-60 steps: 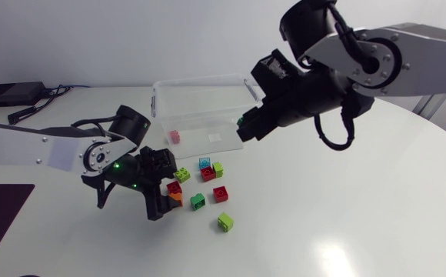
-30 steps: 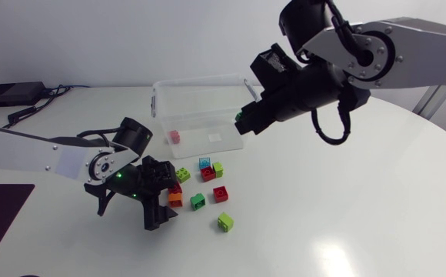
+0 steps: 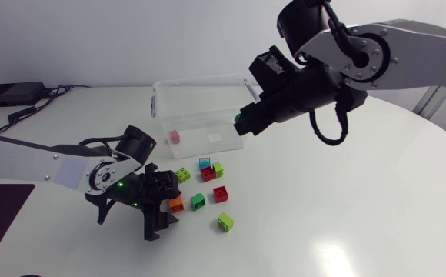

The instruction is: Place the duplo bricks in the container

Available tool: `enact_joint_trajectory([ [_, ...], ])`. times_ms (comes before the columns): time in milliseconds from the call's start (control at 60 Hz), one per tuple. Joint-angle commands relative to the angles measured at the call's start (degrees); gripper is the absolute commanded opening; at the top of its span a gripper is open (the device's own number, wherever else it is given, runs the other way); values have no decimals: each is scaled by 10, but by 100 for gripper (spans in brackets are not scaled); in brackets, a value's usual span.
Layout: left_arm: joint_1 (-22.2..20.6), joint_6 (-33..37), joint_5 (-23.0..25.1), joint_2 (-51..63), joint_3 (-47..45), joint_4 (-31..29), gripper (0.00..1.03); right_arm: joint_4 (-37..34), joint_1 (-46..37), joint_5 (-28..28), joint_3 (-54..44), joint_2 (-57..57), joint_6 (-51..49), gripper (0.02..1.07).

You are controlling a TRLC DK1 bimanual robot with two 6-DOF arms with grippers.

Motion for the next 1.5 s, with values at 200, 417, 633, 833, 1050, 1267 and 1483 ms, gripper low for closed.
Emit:
enact_joint_trajectory([
  [200,25,8,7,-52,-7,-8,84,9,-1,-3,-1,10,8,33],
  [417,22,-4,7,-92,-26,-10,90,9,0,-4,2,10,8,33],
  [633,2,-14,7,-86,-41,-8,90,4,-2,-4,15,10,8,33],
  [833,-18,-29,7,-56,-41,3,89,5,-4,-4,10,9,7,33],
  [1050,-30,-39,5,-12,-28,15,82,6,-9,-4,5,7,5,33],
  [1267,-35,-43,6,-5,-28,15,37,9,-13,-6,-1,6,3,33],
  [1483,-39,-49,5,-1,-26,14,35,9,-13,-9,0,6,4,33],
])
